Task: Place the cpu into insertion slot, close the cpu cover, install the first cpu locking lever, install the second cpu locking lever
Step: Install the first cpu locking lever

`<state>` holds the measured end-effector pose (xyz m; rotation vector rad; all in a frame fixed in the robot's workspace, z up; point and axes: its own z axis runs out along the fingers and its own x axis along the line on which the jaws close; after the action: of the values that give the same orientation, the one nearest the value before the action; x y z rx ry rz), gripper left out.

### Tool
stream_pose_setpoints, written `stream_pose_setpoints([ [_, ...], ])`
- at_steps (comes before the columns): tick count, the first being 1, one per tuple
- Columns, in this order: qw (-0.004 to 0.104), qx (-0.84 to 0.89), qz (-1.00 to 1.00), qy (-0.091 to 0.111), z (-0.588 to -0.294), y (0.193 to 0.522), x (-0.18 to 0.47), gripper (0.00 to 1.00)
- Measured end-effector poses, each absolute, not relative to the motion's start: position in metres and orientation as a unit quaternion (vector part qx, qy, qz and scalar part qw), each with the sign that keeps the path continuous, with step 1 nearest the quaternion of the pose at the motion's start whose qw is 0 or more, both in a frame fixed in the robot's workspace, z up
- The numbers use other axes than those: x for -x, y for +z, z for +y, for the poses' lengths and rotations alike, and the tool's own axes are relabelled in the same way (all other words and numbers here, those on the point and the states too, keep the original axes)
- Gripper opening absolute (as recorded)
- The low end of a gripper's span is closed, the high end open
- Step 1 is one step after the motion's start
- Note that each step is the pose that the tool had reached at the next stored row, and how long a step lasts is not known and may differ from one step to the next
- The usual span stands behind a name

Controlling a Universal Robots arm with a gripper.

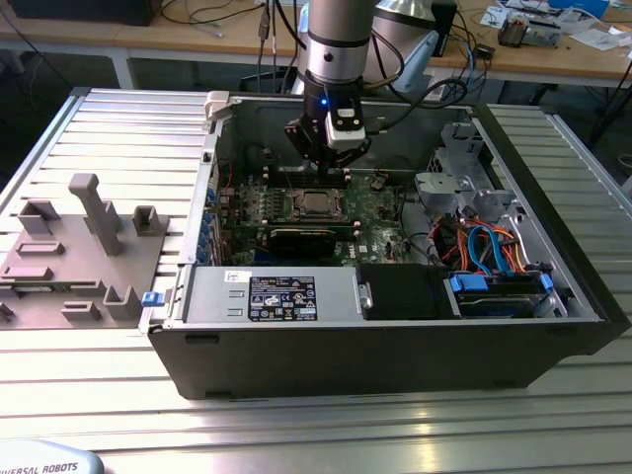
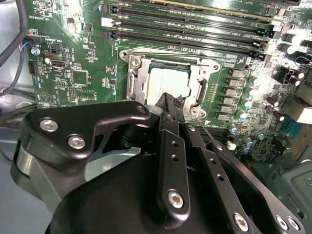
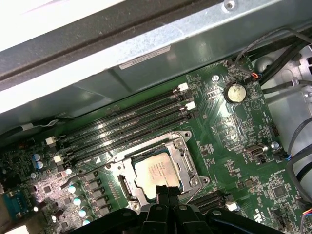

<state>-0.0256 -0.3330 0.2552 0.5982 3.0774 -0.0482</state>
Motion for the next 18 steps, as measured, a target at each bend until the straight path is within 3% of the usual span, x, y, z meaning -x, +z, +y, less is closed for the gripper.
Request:
stream_pose_setpoints([
  [18, 0.003, -0.185, 0.983, -0.015, -0.333, 0.255, 0.0256, 0.11],
])
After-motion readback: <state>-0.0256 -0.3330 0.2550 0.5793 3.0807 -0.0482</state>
